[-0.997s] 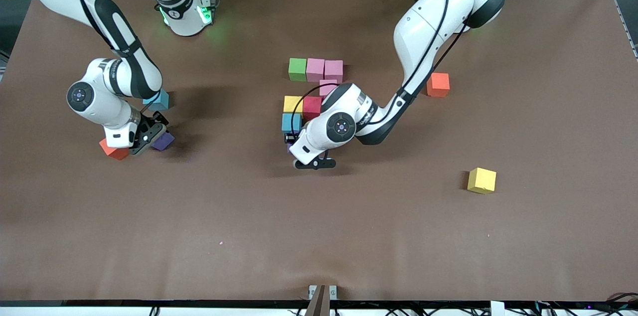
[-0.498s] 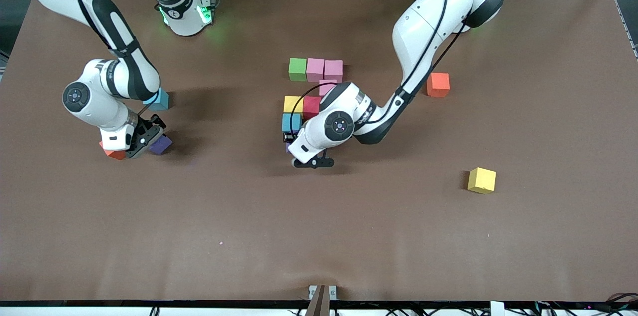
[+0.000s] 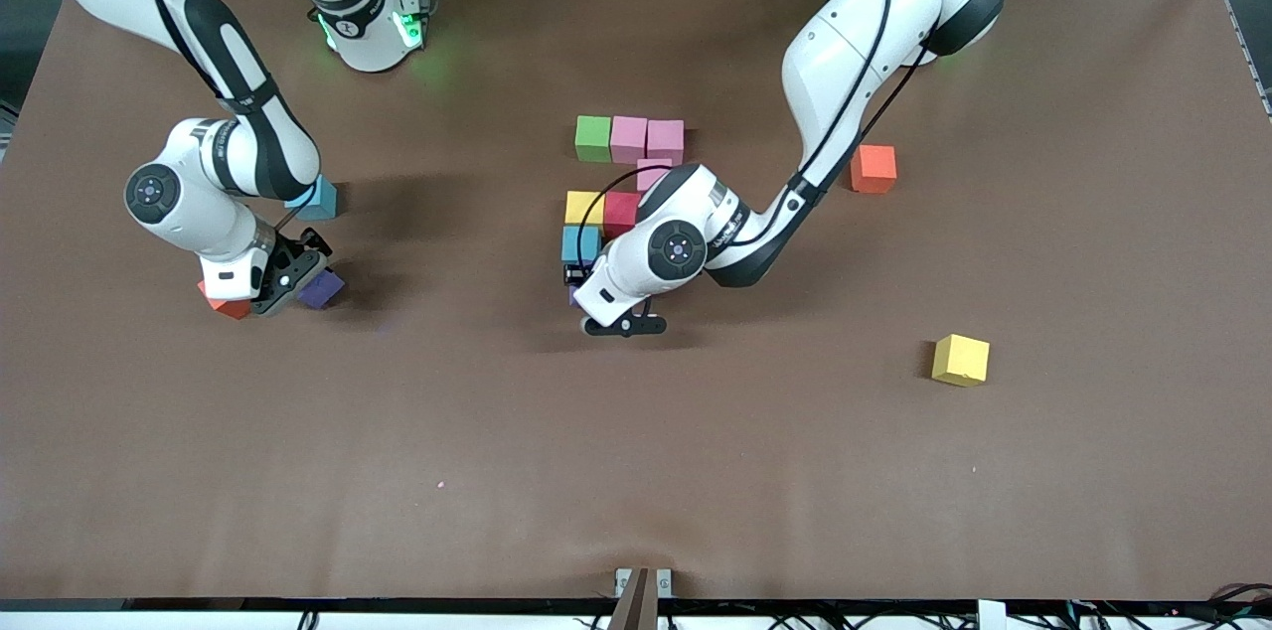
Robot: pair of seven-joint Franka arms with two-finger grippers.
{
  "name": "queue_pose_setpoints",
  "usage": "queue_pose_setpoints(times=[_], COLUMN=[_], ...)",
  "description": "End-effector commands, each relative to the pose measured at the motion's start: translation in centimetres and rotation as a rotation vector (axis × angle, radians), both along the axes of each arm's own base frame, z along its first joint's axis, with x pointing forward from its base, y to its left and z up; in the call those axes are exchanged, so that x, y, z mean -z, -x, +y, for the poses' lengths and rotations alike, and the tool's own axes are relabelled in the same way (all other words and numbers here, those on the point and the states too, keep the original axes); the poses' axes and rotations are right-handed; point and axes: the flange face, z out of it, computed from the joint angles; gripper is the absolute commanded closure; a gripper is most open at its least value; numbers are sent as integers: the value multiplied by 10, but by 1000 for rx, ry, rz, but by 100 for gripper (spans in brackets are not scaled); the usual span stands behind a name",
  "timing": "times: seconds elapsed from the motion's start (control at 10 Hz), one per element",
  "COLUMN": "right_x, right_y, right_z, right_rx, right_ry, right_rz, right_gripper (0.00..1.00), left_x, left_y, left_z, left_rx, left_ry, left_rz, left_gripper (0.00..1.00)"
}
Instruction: Form number 2 with 11 blocks
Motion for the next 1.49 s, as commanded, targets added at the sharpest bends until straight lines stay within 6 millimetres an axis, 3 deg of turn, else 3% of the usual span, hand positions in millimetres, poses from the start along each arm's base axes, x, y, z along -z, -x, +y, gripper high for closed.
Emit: queue_pose_setpoints(times=[0.0, 0.5, 0.7, 1.1, 1.4], right_x=[-4, -4, -3, -7, -8], right_y=[-3, -3, -3, -3, -4], right_z=[1, 1, 0, 4, 4], right_rx=[-16, -18, -16, -21, -21], right_ry=[-5, -7, -6, -7, -7], right_rz=[-5, -2, -7, -7, -7], right_gripper=[64, 64, 64, 64, 64], left_x=[1, 5, 4, -5, -55], left_y=[1, 6, 5, 5, 1], left_z=[-6, -8, -8, -10, -9], left_rx=[-3, 3, 6, 5, 12], left_ry=[20, 13, 12, 19, 24], left_rz=[-9, -4, -7, -16, -27], left_gripper=[57, 48, 0, 0, 0])
